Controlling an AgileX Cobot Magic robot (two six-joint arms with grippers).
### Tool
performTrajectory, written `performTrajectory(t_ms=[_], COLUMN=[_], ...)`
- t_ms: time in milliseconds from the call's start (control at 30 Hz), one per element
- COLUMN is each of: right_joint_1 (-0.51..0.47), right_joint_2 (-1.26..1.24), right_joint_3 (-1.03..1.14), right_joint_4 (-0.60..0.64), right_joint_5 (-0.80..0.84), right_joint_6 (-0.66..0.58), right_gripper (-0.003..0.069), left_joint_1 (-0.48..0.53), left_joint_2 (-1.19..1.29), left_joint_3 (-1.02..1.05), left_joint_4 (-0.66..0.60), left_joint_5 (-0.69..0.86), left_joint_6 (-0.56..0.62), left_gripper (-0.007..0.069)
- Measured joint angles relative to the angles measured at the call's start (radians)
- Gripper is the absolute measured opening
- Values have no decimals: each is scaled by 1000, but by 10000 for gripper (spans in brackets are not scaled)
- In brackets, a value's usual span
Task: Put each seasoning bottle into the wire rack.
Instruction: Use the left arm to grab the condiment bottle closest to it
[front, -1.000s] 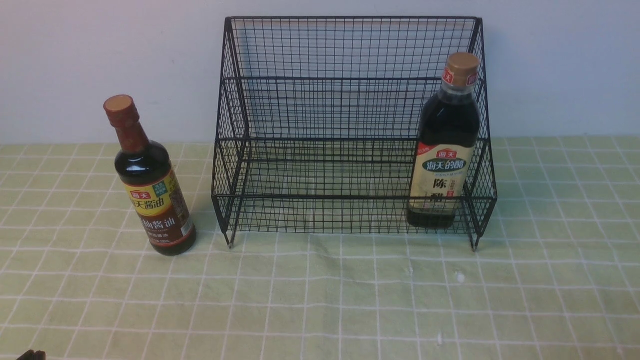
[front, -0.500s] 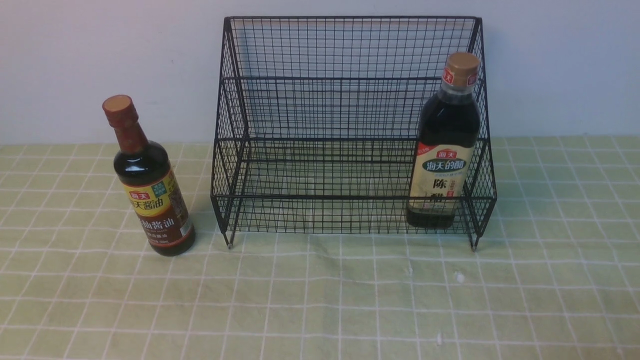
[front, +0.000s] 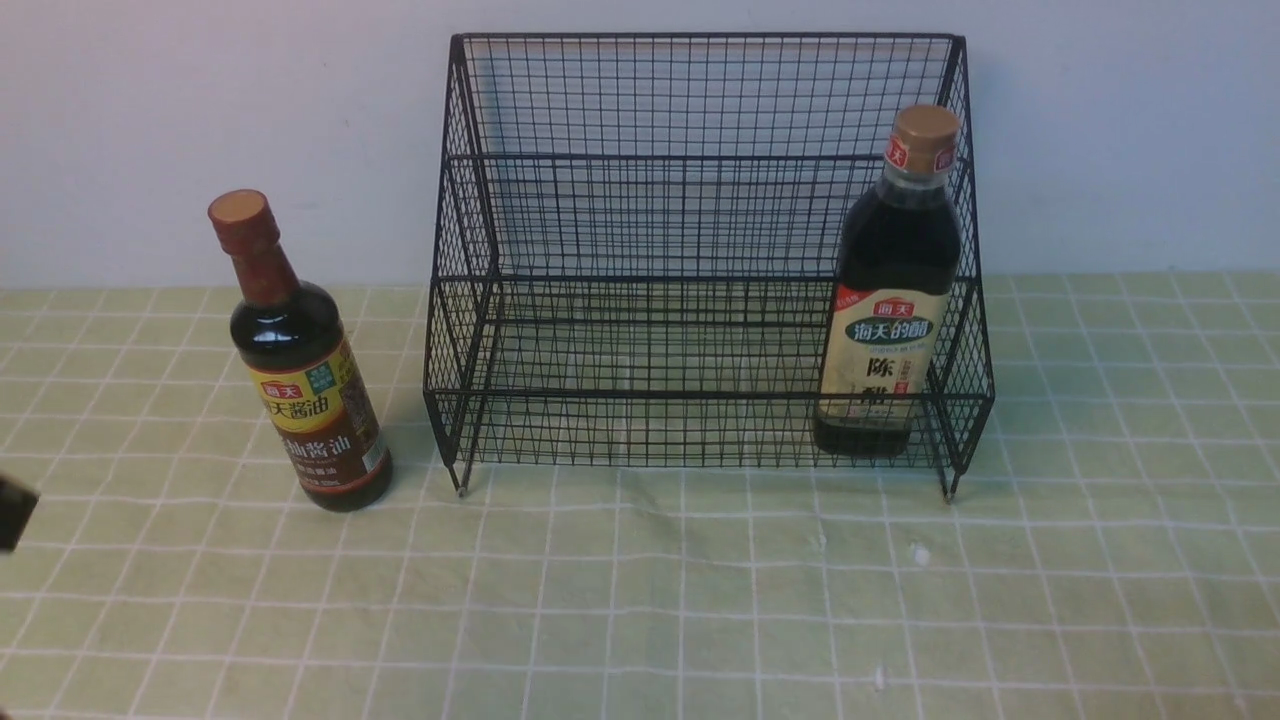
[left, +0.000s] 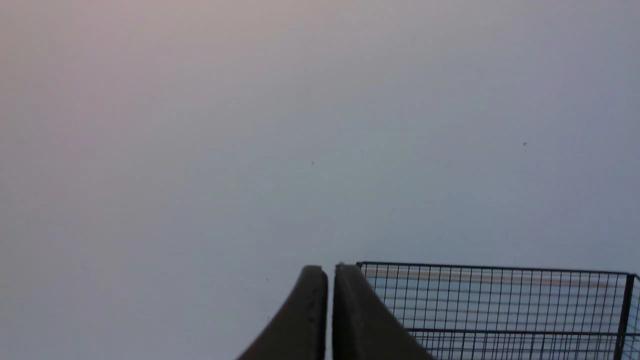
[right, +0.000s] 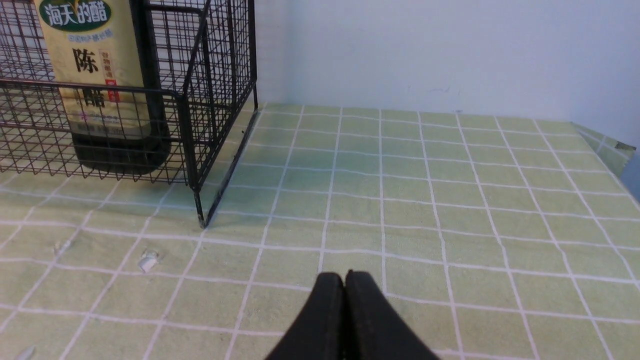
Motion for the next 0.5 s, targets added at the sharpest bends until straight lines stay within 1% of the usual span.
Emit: performTrajectory(t_ms=[100, 133, 167, 200, 267, 300, 333, 367, 400, 433, 500], right_joint_1=[0, 0, 0, 0, 0, 0, 0, 0, 0, 0, 0], right_joint_2=[0, 0, 0, 0, 0, 0, 0, 0, 0, 0, 0], right_joint_3=[0, 0, 0, 0, 0, 0, 0, 0, 0, 0, 0], right_joint_4=[0, 0, 0, 0, 0, 0, 0, 0, 0, 0, 0], right_joint_5=[0, 0, 0, 0, 0, 0, 0, 0, 0, 0, 0], right_joint_6=[0, 0, 0, 0, 0, 0, 0, 0, 0, 0, 0], right_gripper=[-15, -15, -15, -15, -15, -15, -15, -15, -15, -15, -15], left_joint_1=[0, 0, 0, 0, 0, 0, 0, 0, 0, 0, 0], left_joint_2=[174, 200, 258, 266, 338, 401, 438, 475, 482, 543, 593], left_joint_3=[-94, -116, -149, -160, -199, -240, -261, -278, -285, -314, -340], left_joint_4=[16, 18, 25, 26, 40, 55, 62, 66, 66, 71, 70], left_joint_5=[-40, -47, -50, -50, -53, -55, -55, -55, -55, -55, -55], left_joint_6=[-68, -74, -77, -77, -77, -73, -72, -68, -65, -53, -26], left_gripper=[102, 127, 170, 178, 252, 329, 371, 403, 411, 472, 517])
